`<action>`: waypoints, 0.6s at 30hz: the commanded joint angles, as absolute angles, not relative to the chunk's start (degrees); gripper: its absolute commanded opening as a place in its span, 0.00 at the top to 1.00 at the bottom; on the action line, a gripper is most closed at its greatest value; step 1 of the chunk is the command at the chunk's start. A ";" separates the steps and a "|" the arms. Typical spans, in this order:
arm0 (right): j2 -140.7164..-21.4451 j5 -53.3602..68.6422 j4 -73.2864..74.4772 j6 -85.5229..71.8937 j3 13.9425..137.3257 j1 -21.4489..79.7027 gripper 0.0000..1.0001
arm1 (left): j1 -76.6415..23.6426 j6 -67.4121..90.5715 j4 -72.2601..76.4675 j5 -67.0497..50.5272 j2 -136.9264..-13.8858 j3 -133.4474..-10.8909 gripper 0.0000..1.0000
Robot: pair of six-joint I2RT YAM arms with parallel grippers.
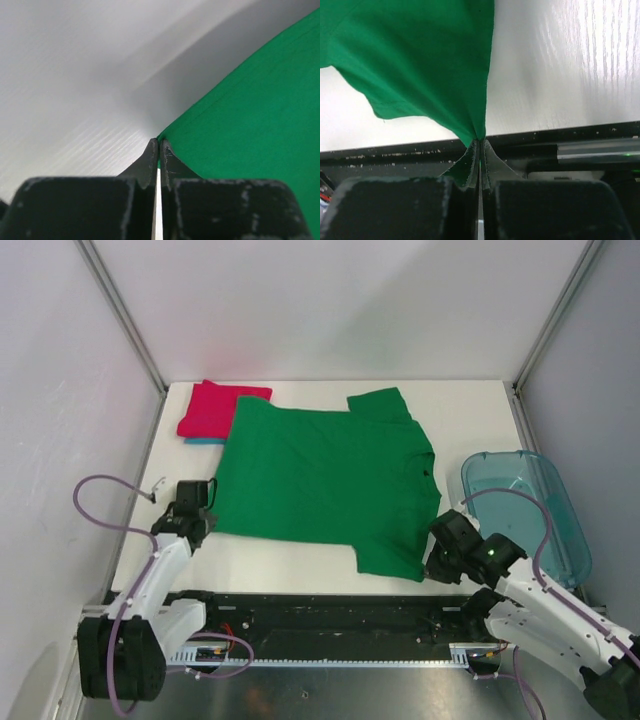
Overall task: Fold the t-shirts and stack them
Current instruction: Grap the side of the flattened tshirt closest away from the robot with both arms
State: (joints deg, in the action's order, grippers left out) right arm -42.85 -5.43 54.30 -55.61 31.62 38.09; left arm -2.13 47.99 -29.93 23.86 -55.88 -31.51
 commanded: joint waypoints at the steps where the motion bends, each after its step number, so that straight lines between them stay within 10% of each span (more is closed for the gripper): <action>1: -39.24 -3.63 59.83 -59.15 31.38 40.03 1.00 | -2.00 50.31 -36.47 28.72 -50.86 -28.73 1.00; 18: -34.72 -2.18 66.54 -68.43 37.30 49.85 1.00 | -2.59 66.60 -56.67 25.24 -41.71 -32.80 1.00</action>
State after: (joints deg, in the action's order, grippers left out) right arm -34.72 -1.39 62.98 -65.76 31.75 49.12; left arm -2.46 61.19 -50.09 24.91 -44.10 -28.75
